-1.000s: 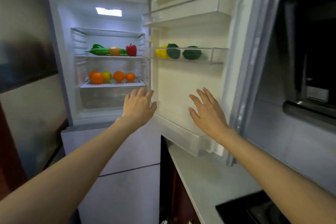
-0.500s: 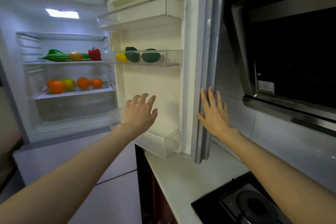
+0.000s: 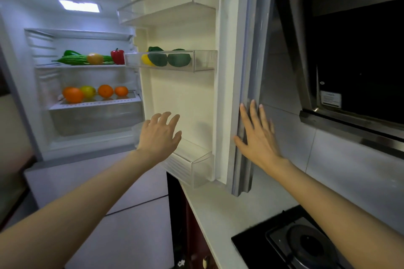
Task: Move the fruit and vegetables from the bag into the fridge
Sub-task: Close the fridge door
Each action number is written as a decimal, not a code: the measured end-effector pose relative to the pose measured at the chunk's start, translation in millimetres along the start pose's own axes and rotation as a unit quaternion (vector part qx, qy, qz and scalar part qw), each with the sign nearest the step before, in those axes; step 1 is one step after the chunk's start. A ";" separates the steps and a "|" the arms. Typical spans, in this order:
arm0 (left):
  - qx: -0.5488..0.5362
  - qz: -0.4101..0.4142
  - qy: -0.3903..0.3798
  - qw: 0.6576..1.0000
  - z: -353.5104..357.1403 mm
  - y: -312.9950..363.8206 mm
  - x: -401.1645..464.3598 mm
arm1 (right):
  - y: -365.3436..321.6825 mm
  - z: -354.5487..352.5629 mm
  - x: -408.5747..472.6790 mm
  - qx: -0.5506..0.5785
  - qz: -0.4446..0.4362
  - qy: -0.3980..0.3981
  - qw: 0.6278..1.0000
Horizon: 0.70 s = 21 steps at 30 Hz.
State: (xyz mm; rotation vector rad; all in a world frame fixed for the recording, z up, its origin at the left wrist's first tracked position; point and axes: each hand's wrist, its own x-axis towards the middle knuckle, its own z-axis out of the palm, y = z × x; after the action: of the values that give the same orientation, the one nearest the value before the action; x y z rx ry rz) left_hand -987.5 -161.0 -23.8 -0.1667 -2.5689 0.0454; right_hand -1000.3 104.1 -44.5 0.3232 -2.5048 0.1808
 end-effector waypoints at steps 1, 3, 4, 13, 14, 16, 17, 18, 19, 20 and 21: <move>-0.005 -0.005 0.001 1.000 0.0 -3.1 -4.0 | -3.3 -0.6 -3.3 -0.003 -0.009 0.000 1.000; -0.007 -0.015 -0.001 1.000 0.0 -10.4 -12.9 | -11.5 -1.9 -10.9 -0.006 -0.029 0.004 1.000; -0.005 -0.020 -0.003 1.000 -0.3 -14.7 -17.9 | -16.4 -2.4 -14.9 -0.005 -0.039 0.008 0.999; 0.015 -0.088 -0.020 0.996 -2.5 -71.0 -82.9 | -77.4 14.3 -41.9 0.015 -0.151 0.122 0.981; 0.018 -0.101 -0.025 0.994 -1.9 -77.4 -90.1 | -85.2 17.2 -43.8 0.009 -0.167 0.131 0.977; 0.021 -0.133 -0.034 0.990 -0.7 -88.2 -103.1 | -101.7 22.3 -45.7 0.009 -0.192 0.147 0.970; 0.022 -0.149 -0.036 0.988 -0.2 -92.6 -108.7 | -110.8 24.5 -46.1 0.019 -0.202 0.154 0.967; 0.023 -0.161 -0.037 0.986 -0.1 -96.6 -113.8 | -120.1 27.1 -46.2 0.034 -0.214 0.158 0.963; 0.025 -0.172 -0.037 0.984 -0.8 -100.3 -118.8 | -129.2 29.9 -46.1 0.051 -0.227 0.160 0.959; 0.028 -0.180 -0.037 0.983 -1.9 -104.5 -123.4 | -138.1 32.6 -45.7 0.067 -0.241 0.161 0.955; 0.031 -0.187 -0.036 0.981 -3.9 -108.9 -127.7 | -146.5 35.0 -45.2 0.080 -0.255 0.162 0.950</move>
State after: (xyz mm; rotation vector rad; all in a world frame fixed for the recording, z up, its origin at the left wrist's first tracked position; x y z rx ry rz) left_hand -890.6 -285.4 -81.4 0.3474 -2.6234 -0.0109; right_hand -944.2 -35.2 -91.0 0.9152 -2.0105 0.2072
